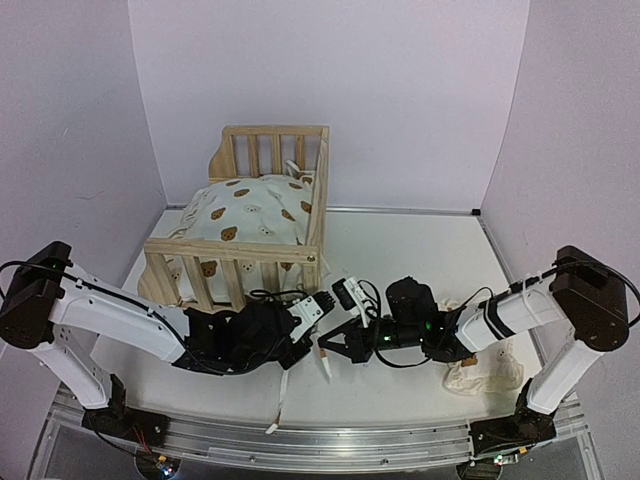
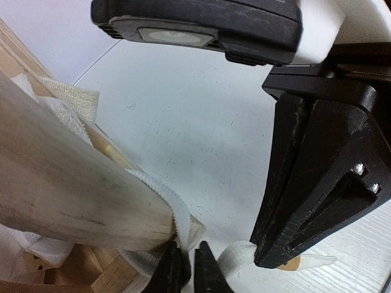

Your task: Set up the pet bed

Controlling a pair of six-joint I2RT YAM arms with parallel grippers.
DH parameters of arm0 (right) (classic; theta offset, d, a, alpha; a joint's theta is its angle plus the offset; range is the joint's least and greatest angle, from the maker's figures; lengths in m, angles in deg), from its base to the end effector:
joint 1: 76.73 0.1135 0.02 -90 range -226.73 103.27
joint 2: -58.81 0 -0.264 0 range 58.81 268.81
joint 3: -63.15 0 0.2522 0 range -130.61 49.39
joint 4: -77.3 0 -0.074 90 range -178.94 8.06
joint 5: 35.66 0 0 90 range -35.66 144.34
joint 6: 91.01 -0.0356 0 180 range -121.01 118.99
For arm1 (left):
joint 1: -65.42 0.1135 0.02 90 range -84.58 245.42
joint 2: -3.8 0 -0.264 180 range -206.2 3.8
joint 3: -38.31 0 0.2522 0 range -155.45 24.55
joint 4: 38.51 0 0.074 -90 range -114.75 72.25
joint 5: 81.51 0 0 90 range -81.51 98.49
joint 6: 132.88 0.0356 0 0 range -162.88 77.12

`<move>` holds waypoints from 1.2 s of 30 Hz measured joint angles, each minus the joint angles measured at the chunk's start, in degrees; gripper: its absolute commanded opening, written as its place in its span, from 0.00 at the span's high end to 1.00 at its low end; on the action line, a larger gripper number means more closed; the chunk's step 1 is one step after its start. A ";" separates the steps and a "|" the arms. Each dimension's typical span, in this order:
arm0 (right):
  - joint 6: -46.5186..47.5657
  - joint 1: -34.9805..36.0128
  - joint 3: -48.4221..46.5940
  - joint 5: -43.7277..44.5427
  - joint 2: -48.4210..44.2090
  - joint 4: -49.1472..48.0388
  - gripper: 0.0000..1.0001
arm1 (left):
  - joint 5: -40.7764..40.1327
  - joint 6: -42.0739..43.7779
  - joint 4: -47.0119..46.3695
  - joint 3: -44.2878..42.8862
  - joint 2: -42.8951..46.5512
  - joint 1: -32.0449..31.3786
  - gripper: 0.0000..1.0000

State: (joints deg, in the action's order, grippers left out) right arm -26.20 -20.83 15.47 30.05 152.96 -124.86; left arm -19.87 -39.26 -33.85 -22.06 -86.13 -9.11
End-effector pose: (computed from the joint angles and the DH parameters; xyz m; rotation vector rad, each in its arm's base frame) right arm 0.1616 0.2648 0.1501 -0.8746 2.0343 1.2791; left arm 0.1033 -0.3098 0.1938 1.0935 1.7874 -0.2101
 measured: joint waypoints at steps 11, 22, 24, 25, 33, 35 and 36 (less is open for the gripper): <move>-0.13 -1.97 0.09 2.32 0.13 -1.05 1.00 | 4.00 -3.74 0.02 -0.07 3.91 0.35 1.00; 2.93 -2.34 -1.79 -0.76 3.58 -9.84 1.00 | 14.78 -13.03 -0.55 0.35 5.90 2.54 1.00; 4.02 -2.34 -1.51 -1.57 3.63 -12.37 1.00 | 15.47 -14.25 -1.03 0.68 5.90 2.54 1.00; 4.66 -2.34 -1.40 -1.92 3.78 -13.66 1.00 | 15.89 -14.78 -1.20 0.92 5.90 2.54 1.00; 10.25 -2.34 -0.90 -2.29 8.66 -22.45 1.00 | 16.65 -20.22 -1.88 3.50 6.64 2.64 0.82; 10.88 -2.34 -0.90 -2.29 10.05 -24.63 1.00 | 16.87 -21.11 -1.90 3.80 7.06 2.64 0.64; 11.13 -2.29 -0.90 -2.29 10.73 -25.66 1.00 | 16.87 -21.86 -1.81 4.07 7.48 2.64 0.57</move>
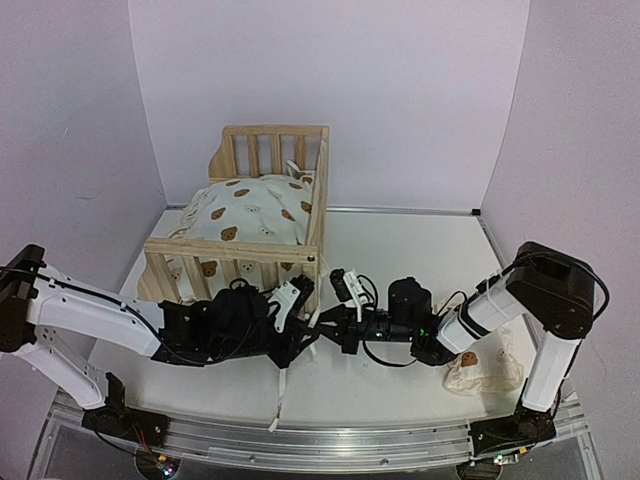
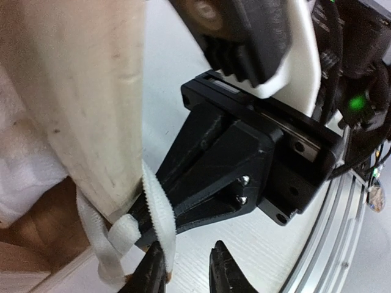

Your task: Set up the pet bed

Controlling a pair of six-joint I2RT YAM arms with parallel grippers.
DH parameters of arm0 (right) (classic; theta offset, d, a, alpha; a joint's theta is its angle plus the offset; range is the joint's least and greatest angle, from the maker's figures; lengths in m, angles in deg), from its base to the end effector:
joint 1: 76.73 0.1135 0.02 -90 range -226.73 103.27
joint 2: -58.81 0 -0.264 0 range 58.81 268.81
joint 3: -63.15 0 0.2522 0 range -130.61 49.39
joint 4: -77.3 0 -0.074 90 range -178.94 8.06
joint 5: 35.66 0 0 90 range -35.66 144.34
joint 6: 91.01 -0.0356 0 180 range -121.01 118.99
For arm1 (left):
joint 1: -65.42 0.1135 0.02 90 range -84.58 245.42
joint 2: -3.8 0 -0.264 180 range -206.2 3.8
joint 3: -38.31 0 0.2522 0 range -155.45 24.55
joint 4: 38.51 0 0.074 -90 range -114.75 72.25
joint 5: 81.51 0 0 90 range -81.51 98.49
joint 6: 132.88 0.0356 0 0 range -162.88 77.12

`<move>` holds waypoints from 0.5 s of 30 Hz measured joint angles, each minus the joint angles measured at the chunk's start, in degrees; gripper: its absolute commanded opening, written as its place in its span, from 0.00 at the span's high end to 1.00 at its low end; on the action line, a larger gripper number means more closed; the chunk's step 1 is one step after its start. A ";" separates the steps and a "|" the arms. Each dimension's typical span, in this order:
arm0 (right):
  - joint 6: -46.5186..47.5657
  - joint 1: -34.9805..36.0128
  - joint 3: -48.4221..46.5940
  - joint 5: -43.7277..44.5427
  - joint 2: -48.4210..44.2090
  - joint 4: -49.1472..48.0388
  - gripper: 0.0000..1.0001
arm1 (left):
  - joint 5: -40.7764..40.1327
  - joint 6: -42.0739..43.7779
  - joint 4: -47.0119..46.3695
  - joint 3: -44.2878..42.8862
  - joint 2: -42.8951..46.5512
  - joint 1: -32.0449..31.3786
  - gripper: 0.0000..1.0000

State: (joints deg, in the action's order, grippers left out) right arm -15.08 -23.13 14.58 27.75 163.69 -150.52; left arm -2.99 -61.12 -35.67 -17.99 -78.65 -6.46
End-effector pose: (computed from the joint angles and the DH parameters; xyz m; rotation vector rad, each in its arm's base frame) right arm 0.1844 0.2770 0.1432 -0.9742 1.6038 1.2432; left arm 0.1022 -0.2895 0.2113 0.8568 1.9770 -0.7443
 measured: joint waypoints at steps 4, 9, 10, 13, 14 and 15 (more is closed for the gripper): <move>0.68 0.07 0.00 -0.02 1.09 -2.08 1.00 | -0.13 -1.42 1.07 1.57 4.20 0.00 0.47; 0.79 0.04 0.00 -0.46 1.09 -3.76 1.00 | -1.07 -0.76 6.95 0.61 12.72 0.09 0.52; 0.79 0.04 0.00 -0.59 1.09 -3.87 1.00 | -1.36 -0.24 8.61 -0.46 13.73 0.17 0.59; 0.76 -0.02 -0.02 -1.01 1.09 -3.98 1.00 | -2.25 3.78 11.69 -4.07 14.12 0.92 0.69; 0.76 -0.07 -0.02 -1.14 1.09 -4.04 1.00 | -2.25 6.82 12.20 -4.83 13.94 1.18 0.69; 0.74 -0.09 -0.02 -1.29 1.09 -4.11 1.00 | -2.27 10.01 12.55 -5.33 13.66 1.38 0.73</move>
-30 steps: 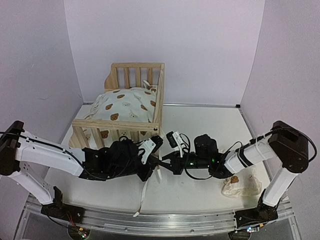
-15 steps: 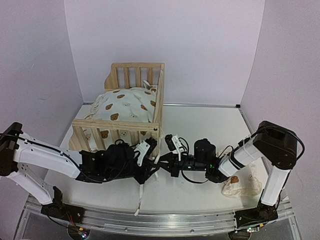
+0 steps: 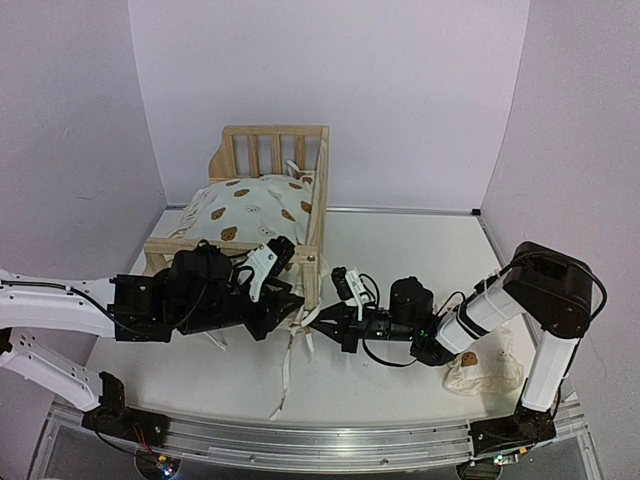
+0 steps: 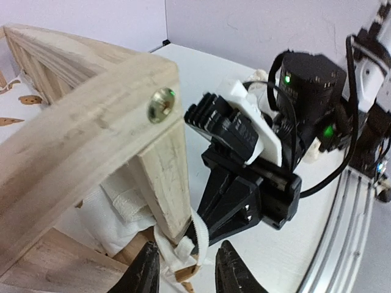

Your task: Set up the pet bed

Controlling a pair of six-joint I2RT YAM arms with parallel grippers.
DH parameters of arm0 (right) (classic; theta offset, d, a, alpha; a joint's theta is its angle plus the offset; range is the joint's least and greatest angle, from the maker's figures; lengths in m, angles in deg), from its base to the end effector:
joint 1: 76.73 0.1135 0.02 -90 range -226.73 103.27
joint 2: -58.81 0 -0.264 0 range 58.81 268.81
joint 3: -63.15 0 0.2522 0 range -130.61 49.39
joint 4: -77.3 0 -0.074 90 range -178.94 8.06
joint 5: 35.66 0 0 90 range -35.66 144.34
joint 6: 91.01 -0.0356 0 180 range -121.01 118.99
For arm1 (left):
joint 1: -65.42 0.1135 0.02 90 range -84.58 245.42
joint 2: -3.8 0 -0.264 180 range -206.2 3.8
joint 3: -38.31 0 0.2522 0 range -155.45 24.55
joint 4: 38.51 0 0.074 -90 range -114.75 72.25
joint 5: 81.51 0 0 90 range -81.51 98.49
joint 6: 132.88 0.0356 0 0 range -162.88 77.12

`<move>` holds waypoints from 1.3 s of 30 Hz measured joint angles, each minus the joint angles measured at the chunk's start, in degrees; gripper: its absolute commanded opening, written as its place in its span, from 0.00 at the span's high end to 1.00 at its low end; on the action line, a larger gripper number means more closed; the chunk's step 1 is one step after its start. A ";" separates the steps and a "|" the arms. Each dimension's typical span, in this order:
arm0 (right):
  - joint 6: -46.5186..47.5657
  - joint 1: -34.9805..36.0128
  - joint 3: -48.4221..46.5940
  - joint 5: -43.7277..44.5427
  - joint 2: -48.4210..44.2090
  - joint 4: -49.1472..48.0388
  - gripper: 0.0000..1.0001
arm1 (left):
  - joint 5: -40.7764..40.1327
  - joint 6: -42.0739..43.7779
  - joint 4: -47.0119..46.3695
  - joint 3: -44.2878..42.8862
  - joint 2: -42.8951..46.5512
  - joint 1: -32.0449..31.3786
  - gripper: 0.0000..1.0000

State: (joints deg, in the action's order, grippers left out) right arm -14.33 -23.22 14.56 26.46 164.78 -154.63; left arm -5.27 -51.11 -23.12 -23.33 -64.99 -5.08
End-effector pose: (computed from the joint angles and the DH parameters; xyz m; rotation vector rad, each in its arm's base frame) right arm 0.1850 0.2781 0.1449 -0.9878 1.5321 1.2587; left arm 0.0998 -0.2564 0.2866 0.8989 1.8007 -0.6624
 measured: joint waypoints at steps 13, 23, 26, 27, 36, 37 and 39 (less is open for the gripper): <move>0.00 -0.24 -0.02 -1.53 0.00 -0.20 1.00 | -2.23 33.55 2.43 -0.44 -6.86 0.17 0.80; -0.04 -0.52 -0.02 -2.73 0.00 -0.22 1.00 | -4.04 39.58 2.97 -1.33 -12.09 0.17 0.72; -0.04 -0.61 -0.04 -3.15 0.00 -0.22 1.00 | -4.50 40.13 2.82 -2.34 -12.85 0.22 0.71; -0.07 -0.63 -0.04 -3.32 0.00 -0.22 1.00 | -4.48 40.19 2.58 -2.40 -12.92 0.28 0.71; -0.09 -1.57 -0.79 -4.70 0.00 -0.02 1.00 | -3.41 39.91 4.63 -4.83 -14.88 0.87 0.85; -0.07 -1.64 -0.79 -4.85 0.00 0.00 1.00 | -2.80 39.91 4.96 -5.18 -15.30 0.85 0.87; 0.02 -1.75 -0.81 -5.11 0.00 0.46 1.00 | -2.23 39.82 5.14 -5.46 -16.00 0.81 0.97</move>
State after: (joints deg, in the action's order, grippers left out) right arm -14.31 -24.97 13.75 21.35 164.78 -154.17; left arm -7.50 -11.29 -17.98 -28.79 -80.99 -4.27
